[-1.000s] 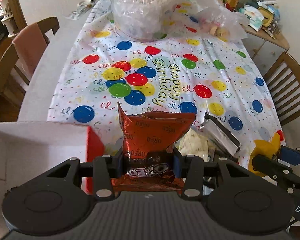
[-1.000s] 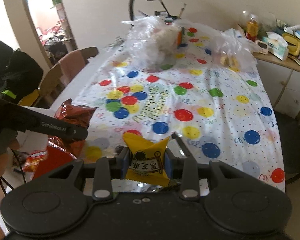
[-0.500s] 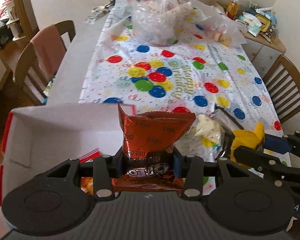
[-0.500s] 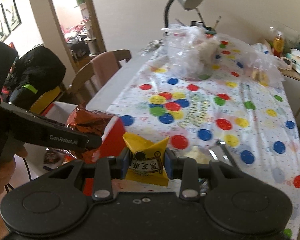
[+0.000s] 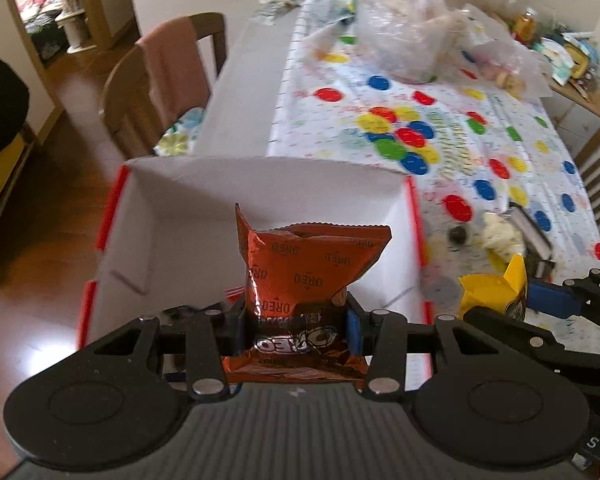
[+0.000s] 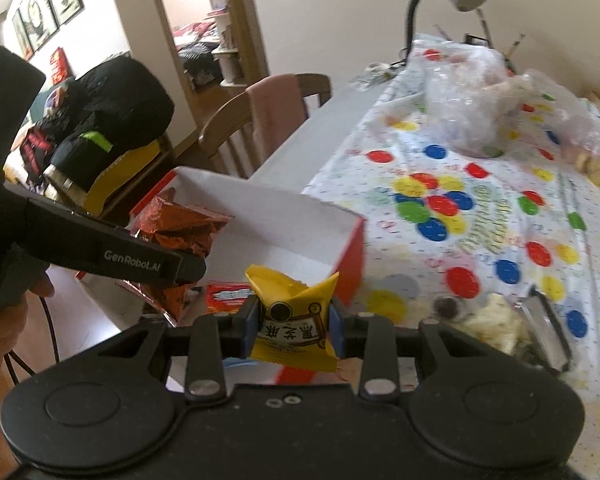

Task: Organize snacks
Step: 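Carry the Oreo packet in the left tool into the box while the right tool carries the yellow packet, then open the left tool to drop the Oreo packet while the right tool releases the yellow packet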

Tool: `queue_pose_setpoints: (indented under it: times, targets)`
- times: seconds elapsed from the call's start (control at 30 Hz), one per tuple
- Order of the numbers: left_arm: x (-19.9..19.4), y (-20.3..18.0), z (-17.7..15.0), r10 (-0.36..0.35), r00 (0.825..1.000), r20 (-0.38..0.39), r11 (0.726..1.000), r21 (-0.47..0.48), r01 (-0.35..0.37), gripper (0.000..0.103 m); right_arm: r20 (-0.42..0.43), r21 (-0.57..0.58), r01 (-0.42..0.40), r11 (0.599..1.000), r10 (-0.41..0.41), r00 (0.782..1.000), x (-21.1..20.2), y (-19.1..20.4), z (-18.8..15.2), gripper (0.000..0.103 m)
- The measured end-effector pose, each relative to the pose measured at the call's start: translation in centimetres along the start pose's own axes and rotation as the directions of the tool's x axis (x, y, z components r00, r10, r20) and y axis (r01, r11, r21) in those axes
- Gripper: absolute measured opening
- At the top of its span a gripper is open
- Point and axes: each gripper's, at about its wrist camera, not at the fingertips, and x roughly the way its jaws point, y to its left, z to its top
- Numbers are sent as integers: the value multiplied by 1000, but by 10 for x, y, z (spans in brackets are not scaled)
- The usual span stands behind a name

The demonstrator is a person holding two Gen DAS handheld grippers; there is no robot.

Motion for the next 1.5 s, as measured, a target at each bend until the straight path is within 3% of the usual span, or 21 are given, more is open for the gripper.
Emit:
queue_pose_setpoints:
  times: [0.33, 0.67, 1.33, 1.4, 1.5]
  targets:
    - [29, 56, -19, 64, 996, -55, 998, -16, -64, 44, -79, -50, -5, 999, 1, 997, 54, 48, -4, 33]
    - [62, 68, -34, 76, 991, -106, 997, 15, -75, 44, -167, -86, 17, 996, -31, 985, 94, 70, -18, 33]
    - [82, 64, -46, 90, 986, -140, 995, 55, -83, 47, -201, -47, 16, 999, -25, 979, 107, 71, -26, 38]
    - [80, 63, -46, 91, 987, -132, 995, 55, -84, 55, -196, -42, 13, 999, -21, 980, 104, 70, -25, 39]
    - [73, 61, -45, 86, 990, -112, 995, 52, -80, 59, -186, -32, 6, 999, -11, 982, 99, 69, -22, 43]
